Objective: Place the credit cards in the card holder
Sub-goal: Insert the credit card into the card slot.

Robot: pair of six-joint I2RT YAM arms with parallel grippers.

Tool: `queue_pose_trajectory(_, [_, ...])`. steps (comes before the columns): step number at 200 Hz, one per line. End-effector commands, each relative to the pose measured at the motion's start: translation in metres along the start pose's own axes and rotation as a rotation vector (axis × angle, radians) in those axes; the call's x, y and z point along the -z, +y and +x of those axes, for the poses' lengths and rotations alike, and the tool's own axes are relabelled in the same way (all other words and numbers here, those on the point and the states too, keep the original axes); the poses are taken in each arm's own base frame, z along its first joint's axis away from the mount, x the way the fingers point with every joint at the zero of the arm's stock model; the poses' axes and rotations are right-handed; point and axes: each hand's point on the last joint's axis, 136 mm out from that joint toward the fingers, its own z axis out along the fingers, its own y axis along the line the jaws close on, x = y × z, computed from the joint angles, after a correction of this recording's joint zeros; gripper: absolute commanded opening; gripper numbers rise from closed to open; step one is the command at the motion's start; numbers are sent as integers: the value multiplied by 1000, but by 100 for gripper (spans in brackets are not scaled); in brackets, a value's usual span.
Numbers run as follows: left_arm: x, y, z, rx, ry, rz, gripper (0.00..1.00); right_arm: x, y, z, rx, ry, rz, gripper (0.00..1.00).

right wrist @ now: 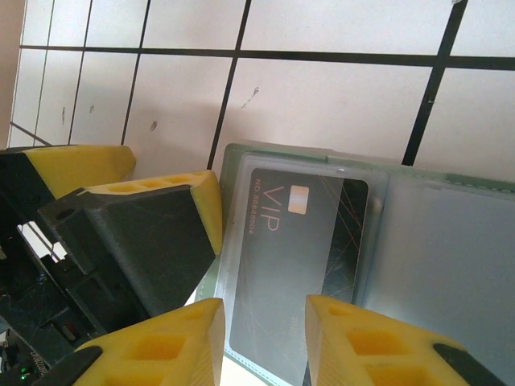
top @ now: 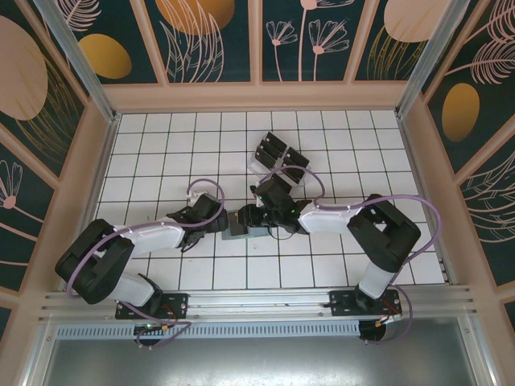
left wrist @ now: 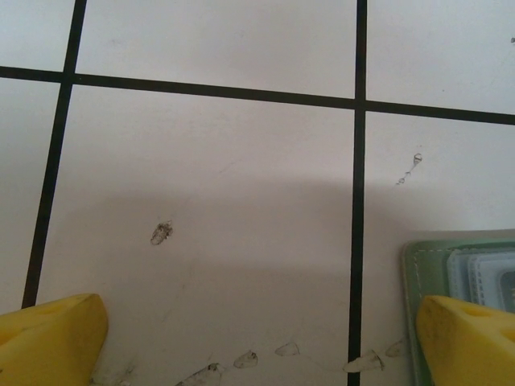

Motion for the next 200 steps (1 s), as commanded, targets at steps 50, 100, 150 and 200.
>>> queue_pose_trajectory(50, [-7,8,3,4,-3,-33,99,-15,-13,9,-27,29,13,32])
queue_pose_trajectory(100, [-8,9,6,7,0,-30,99,-18,-25,12,-31,37,59,32])
queue_pose_trajectory(150, [-9,9,9,10,7,-24,98,-23,-25,15,-30,54,60,32])
queue_pose_trajectory(200, [-10,9,12,15,12,-18,99,-31,-18,17,-17,78,46,32])
